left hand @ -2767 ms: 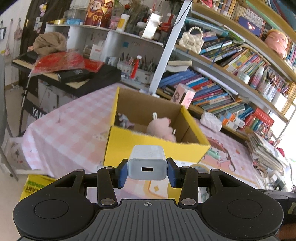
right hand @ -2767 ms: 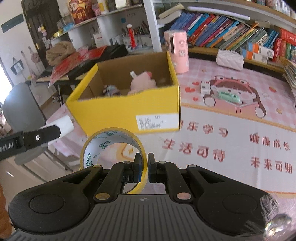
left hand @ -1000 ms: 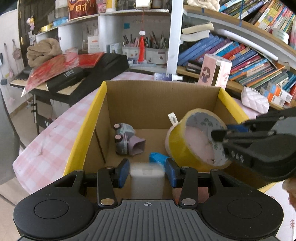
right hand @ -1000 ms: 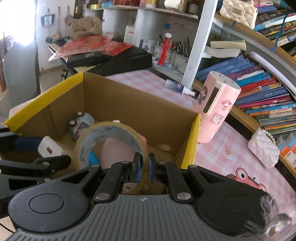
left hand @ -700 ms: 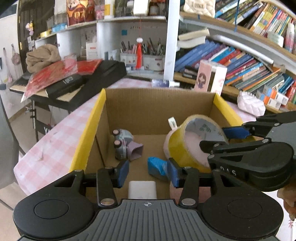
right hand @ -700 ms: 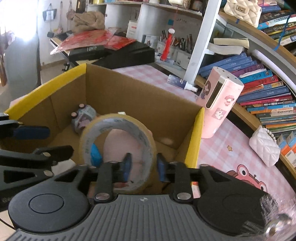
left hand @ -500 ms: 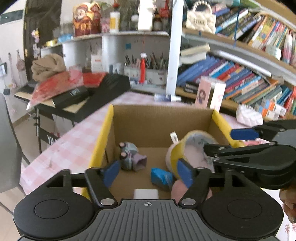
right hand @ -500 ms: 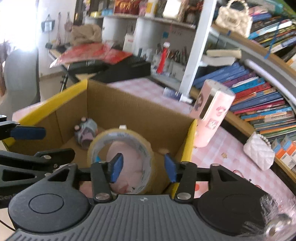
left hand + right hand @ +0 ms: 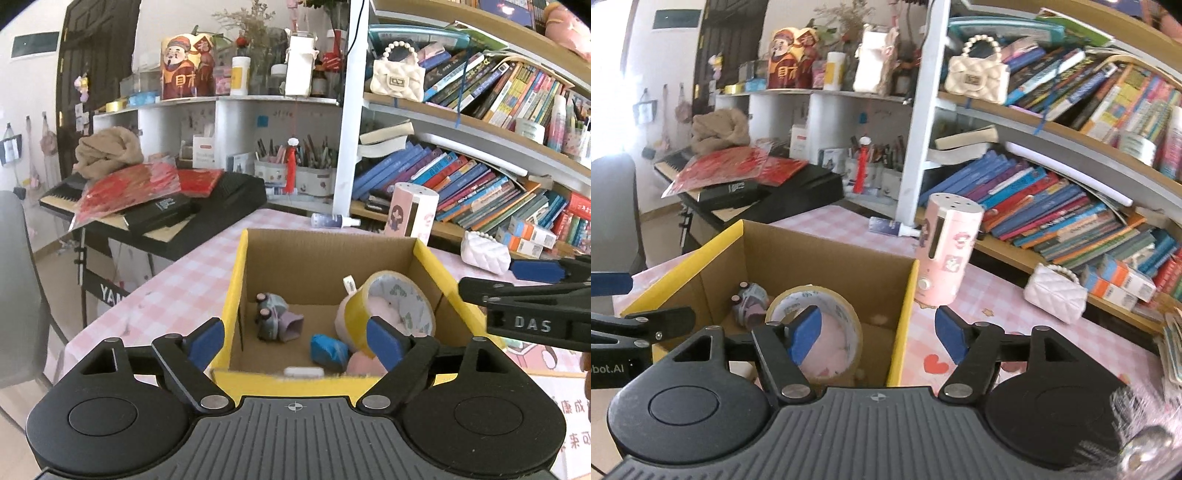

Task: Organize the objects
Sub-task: 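Withdraw both open tools from the box toward the remaining toys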

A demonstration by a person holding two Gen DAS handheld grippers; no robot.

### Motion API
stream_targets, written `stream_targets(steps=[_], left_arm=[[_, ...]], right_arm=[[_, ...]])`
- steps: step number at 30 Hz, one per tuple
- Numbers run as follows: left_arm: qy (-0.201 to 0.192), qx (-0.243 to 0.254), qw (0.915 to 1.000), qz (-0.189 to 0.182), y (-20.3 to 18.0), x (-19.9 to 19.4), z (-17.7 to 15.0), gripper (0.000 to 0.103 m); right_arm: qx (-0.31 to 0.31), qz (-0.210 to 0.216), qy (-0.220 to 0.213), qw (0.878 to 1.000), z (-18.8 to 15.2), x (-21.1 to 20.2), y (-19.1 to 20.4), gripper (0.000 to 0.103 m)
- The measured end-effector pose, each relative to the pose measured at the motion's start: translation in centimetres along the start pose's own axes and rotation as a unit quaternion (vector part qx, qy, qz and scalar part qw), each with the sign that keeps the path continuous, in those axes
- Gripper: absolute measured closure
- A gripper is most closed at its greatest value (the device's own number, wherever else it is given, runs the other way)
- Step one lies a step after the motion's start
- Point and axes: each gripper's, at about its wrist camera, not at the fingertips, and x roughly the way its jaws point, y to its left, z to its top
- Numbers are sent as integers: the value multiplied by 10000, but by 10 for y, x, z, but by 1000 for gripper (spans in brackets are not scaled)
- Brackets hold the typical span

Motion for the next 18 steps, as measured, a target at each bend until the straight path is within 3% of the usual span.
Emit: stream_targets(steps=[18], left_arm=[[485,-6,9987,131,21,-45,-46,9]], right_arm=[[17,-293,548,9981,-59,-58,45,22]])
